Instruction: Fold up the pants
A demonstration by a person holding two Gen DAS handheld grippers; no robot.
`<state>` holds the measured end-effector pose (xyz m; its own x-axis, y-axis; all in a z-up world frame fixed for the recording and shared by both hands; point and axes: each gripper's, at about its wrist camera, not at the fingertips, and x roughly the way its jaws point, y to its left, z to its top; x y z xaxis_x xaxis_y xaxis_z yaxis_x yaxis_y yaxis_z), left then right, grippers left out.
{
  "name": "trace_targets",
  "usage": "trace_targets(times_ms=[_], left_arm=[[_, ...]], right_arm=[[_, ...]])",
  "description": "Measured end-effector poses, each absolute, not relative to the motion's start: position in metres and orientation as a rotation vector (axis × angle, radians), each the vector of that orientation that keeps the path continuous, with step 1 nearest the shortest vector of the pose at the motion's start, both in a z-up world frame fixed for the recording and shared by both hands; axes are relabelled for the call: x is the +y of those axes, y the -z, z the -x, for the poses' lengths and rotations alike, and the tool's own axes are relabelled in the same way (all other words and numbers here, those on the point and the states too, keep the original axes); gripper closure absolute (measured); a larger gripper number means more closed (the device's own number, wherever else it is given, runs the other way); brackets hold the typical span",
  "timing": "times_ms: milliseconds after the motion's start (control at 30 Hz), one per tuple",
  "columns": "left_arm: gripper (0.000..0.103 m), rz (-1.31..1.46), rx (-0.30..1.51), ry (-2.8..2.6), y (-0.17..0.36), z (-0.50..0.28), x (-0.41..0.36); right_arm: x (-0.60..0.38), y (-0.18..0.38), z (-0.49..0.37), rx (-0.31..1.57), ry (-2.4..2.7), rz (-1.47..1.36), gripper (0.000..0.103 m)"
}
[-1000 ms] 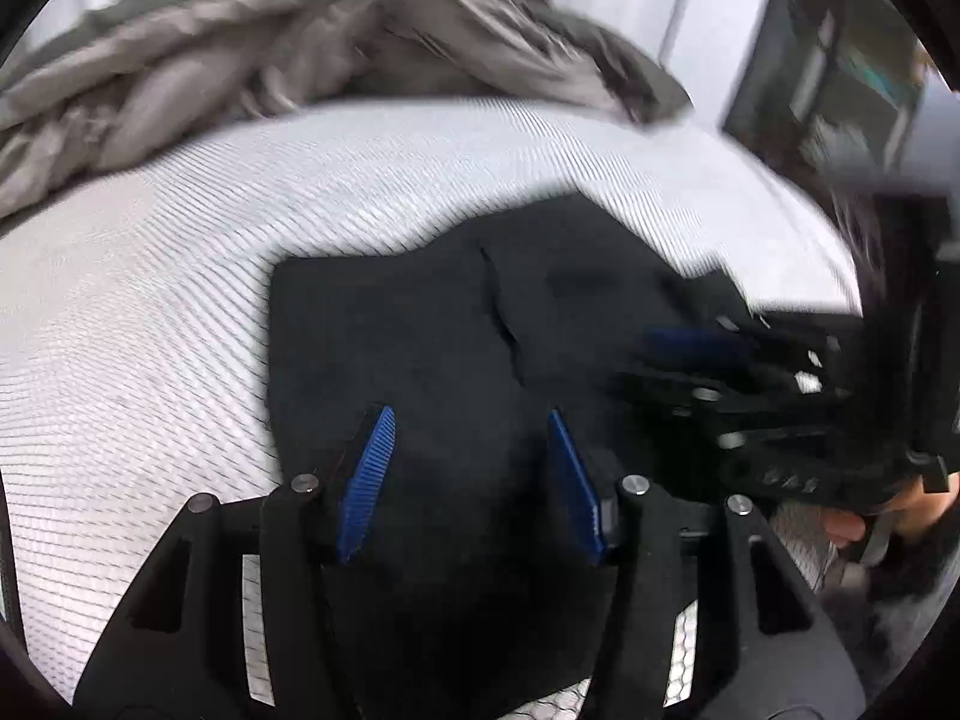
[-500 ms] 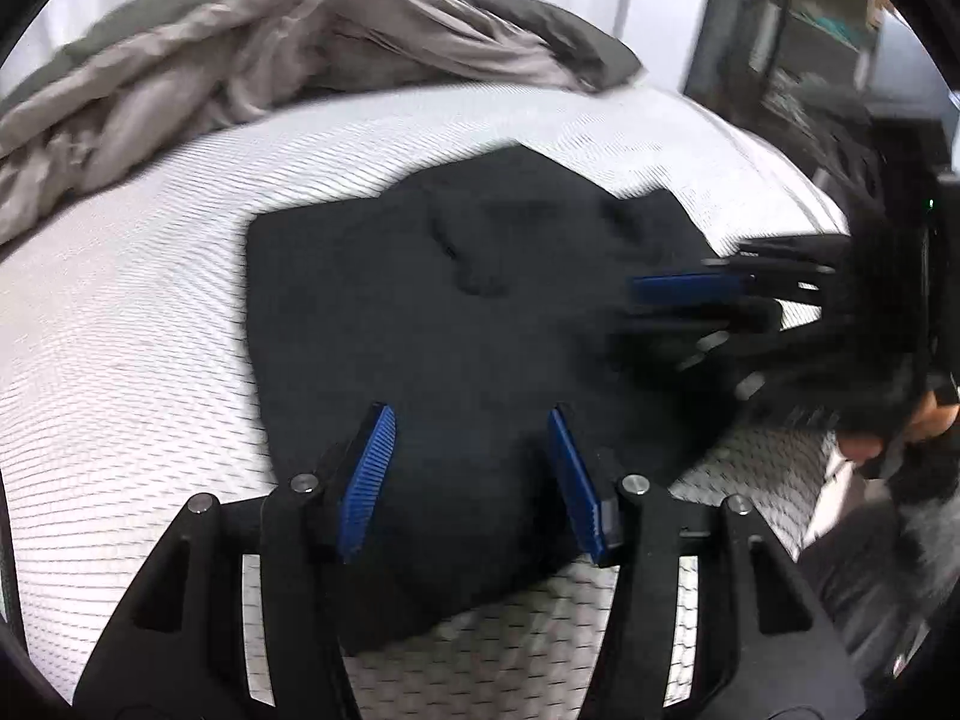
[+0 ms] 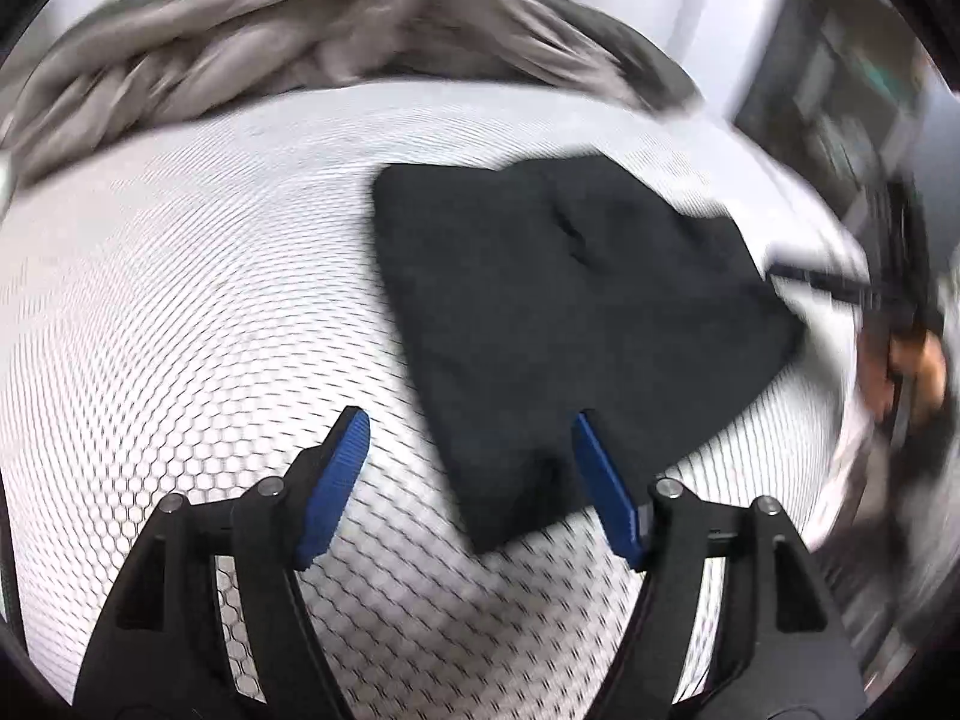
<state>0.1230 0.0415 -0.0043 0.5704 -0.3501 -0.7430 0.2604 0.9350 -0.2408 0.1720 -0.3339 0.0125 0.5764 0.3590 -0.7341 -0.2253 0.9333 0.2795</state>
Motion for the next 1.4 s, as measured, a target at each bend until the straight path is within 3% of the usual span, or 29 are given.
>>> trace_targets(times_ms=[67, 133, 167, 200, 233, 300, 367, 733, 1000, 1233, 1333, 1400], left_arm=[[0.036, 0.244, 0.945, 0.347, 0.015, -0.139, 0.058], [0.046, 0.298, 0.961, 0.354, 0.021, -0.147, 0.063], [0.057, 0.32, 0.975, 0.369, 0.025, -0.152, 0.062], [0.069, 0.33, 0.991, 0.385, 0.029, -0.156, 0.06], [0.073, 0.335, 1.012, 0.389, 0.033, -0.159, 0.056], [0.077, 0.326, 1.009, 0.364, 0.035, -0.159, 0.051], [0.078, 0.287, 0.995, 0.351, 0.028, -0.16, 0.05], [0.079, 0.249, 0.955, 0.156, 0.022, -0.162, 0.102], [0.078, 0.145, 0.922, 0.122, 0.013, -0.132, 0.099], [0.065, 0.076, 0.923, 0.152, 0.018, -0.112, 0.077], [0.065, 0.095, 0.914, 0.143, 0.019, -0.114, 0.076], [0.065, 0.096, 0.898, 0.147, 0.014, -0.11, 0.075]], right_arm=[[-0.342, 0.002, -0.184, 0.952, -0.346, -0.294, 0.04], [-0.346, 0.02, -0.194, 1.01, -0.38, -0.386, 0.04], [-0.347, 0.029, -0.202, 1.028, -0.412, -0.416, 0.04], [-0.346, 0.032, -0.2, 1.03, -0.421, -0.422, 0.045], [-0.348, 0.035, -0.207, 1.029, -0.437, -0.434, 0.051], [-0.354, 0.04, -0.216, 1.032, -0.473, -0.53, 0.063], [-0.352, 0.038, -0.219, 1.021, -0.472, -0.564, 0.069], [-0.265, 0.018, -0.237, 1.0, -0.496, -0.367, 0.073], [-0.29, 0.014, -0.219, 1.011, -0.496, -0.369, 0.061], [-0.292, 0.017, -0.197, 1.041, -0.504, -0.242, 0.058], [-0.294, 0.014, -0.196, 1.034, -0.47, -0.213, 0.047], [-0.293, 0.004, -0.192, 1.0, -0.449, -0.194, 0.046]])
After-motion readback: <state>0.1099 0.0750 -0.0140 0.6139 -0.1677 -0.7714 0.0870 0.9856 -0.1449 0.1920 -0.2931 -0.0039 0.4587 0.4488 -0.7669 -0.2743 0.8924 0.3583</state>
